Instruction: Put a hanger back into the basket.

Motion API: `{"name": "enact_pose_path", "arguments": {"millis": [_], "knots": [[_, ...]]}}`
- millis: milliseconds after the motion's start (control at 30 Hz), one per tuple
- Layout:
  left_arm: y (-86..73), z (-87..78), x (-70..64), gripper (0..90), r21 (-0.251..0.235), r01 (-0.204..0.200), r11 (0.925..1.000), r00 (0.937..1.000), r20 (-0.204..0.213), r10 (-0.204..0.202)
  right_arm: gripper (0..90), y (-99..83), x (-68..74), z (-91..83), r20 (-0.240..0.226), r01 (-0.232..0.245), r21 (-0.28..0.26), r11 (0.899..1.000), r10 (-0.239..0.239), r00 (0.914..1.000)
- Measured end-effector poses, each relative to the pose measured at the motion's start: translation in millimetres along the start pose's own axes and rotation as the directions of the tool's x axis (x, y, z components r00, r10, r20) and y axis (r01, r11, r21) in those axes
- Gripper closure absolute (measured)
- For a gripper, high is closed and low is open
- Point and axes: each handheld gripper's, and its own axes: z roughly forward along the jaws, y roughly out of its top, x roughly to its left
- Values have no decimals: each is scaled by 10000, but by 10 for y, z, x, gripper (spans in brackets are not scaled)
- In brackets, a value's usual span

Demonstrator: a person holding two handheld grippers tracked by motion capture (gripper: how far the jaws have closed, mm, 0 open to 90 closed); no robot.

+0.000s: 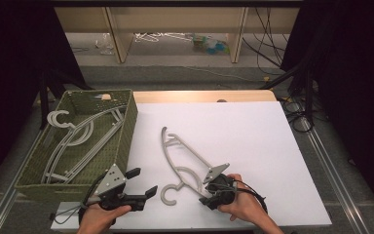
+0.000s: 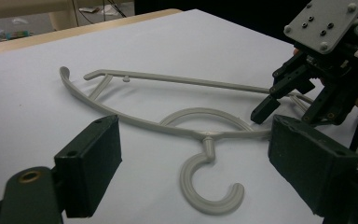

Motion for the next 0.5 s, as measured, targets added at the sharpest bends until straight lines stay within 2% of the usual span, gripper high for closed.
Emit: {"name": "enact_pose_path", "arguments": {"millis": [67, 133, 267, 333, 400, 433, 500], "knots": [[5, -12, -5, 173, 95, 2, 10000, 9999, -133, -1, 605, 31, 7, 9, 169, 149, 205, 9997, -152, 9997], [2, -6, 0, 174, 36, 9, 10000, 10000, -77, -8, 614, 73, 19, 16, 258, 294, 475, 9984, -307, 9992], [-2, -3, 3, 175, 39, 20, 10000, 10000, -83, -20, 635, 145, 26, 29, 271, 139, 975, 9951, -166, 9995], [2, -4, 15, 176, 55, -179, 9998, 9998, -55, 179, 649, 172, 27, 38, 278, 100, 1168, 9931, -133, 9995], [0, -4, 15, 178, 65, -171, 9998, 9998, -74, 171, 660, 193, 33, 45, 317, 197, 1284, 9915, -240, 9992], [-6, -2, 5, 178, 58, 20, 10000, 9999, -121, -19, 664, 200, 36, 42, 305, 206, 1362, 9905, -250, 9992], [-6, -3, 9, 179, 74, -6, 10000, 9999, -129, 7, 676, 216, 31, 49, 334, 251, 1469, 9888, -304, 9990]]}}
